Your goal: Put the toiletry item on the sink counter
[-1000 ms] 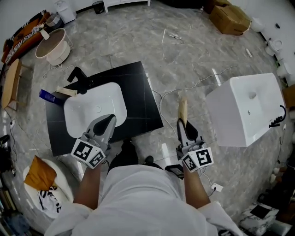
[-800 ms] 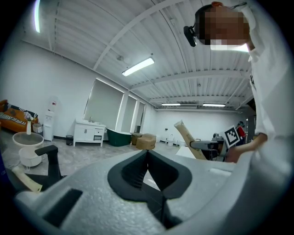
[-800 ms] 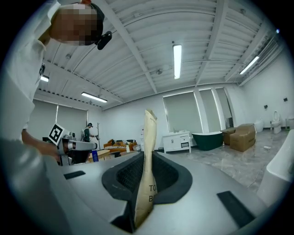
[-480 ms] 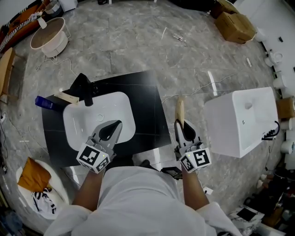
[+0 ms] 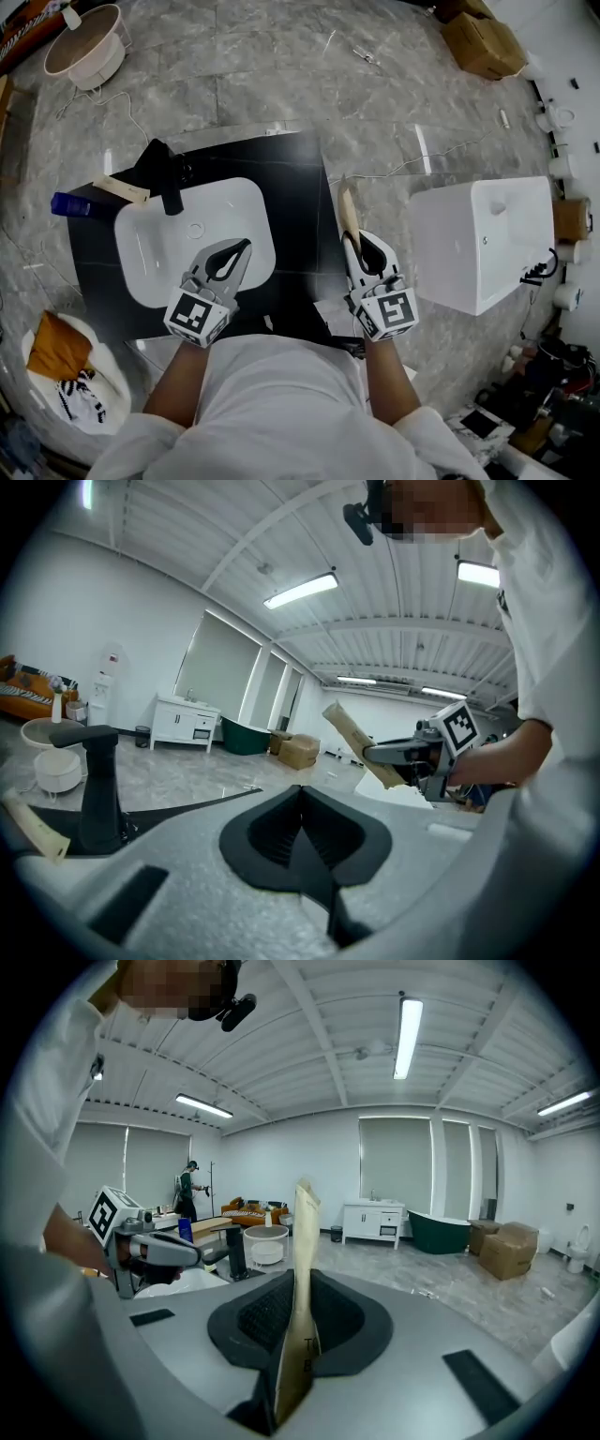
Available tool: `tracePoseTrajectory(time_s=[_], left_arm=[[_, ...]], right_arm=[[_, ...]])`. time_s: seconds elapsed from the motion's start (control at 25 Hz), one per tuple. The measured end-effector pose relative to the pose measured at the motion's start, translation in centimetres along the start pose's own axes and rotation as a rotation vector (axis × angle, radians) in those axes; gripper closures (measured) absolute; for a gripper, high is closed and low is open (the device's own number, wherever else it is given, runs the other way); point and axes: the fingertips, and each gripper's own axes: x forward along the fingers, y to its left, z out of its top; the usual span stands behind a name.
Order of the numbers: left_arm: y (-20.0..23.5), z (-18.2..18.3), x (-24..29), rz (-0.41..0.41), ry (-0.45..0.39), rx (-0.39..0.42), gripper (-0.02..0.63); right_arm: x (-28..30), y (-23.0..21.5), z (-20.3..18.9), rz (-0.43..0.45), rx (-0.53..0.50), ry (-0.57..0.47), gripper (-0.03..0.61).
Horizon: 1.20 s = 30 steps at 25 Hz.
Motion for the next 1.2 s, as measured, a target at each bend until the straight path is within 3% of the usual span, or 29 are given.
tracePoseTrajectory(time_s=[0.28, 0.64, 1.2], left_arm=[[1.4, -1.5, 1.6, 0.069, 0.023, -0.021, 0.597], [2.2, -4.0, 3.8, 0.098, 0.064, -0.041, 0.597], [3.0, -7.0, 5.3, 0.112, 0.094, -0.093, 0.597]], right_arm=[[3.7, -1.3, -3.2, 0.072, -0.009, 0.095, 0.531], [7.6, -1.1, -8.8, 0.152, -0.046, 0.216, 0.531], [11.0, 0.0, -14.4, 0.194, -0.044, 0.348, 0.531]])
